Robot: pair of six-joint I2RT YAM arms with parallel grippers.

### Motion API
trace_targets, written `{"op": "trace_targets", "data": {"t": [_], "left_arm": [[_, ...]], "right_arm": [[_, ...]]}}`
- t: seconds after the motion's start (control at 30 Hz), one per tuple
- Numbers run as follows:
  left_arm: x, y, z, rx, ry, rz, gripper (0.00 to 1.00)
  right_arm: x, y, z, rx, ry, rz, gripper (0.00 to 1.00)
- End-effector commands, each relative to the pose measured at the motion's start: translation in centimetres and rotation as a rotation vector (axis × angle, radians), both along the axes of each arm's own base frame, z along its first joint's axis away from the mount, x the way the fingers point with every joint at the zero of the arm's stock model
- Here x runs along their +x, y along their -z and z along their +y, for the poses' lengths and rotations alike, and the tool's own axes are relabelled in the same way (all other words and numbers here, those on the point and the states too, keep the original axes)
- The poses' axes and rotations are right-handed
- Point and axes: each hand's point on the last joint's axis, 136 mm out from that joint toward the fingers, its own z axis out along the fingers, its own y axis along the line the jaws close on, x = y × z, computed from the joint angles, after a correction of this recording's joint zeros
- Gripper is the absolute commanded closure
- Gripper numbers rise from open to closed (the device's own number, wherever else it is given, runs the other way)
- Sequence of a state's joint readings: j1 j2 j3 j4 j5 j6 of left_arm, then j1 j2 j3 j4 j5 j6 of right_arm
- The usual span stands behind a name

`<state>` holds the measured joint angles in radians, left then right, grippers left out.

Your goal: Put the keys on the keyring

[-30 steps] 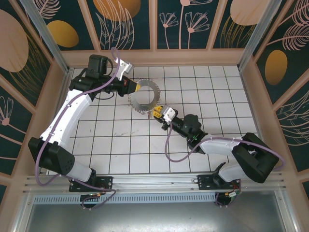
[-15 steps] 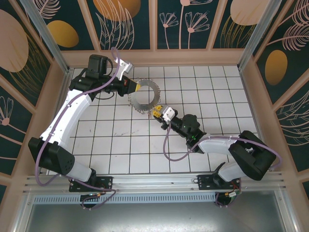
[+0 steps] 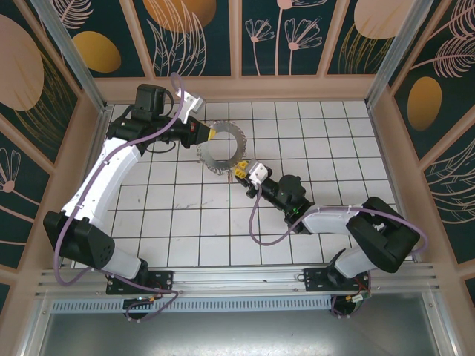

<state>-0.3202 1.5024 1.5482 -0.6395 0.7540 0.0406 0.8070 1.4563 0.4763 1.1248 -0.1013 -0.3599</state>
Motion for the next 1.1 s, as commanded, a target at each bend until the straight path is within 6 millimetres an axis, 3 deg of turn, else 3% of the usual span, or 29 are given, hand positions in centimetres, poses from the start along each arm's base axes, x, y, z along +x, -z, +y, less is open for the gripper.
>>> {"op": "trace_targets", "data": {"t": [0.0, 0.8, 1.07], "left_arm": [[-0.7, -1.9, -0.2, -0.037, 0.016, -0.049, 1.0], [-0.8, -2.1, -0.1, -0.038, 0.015, -0.055, 1.0], [-0.8, -2.0, -0.1, -0.037, 0.012, -0.052, 1.0]], "right_arm": [[0.0, -2.1, 0.4, 0.066, -0.003, -0.039, 0.83], [0.1, -1.2, 0.4, 0.069, -0.001, -0.033, 0.78], [0.2, -1.0, 0.2, 0.075, 0.011, -0.032, 0.82]]}}
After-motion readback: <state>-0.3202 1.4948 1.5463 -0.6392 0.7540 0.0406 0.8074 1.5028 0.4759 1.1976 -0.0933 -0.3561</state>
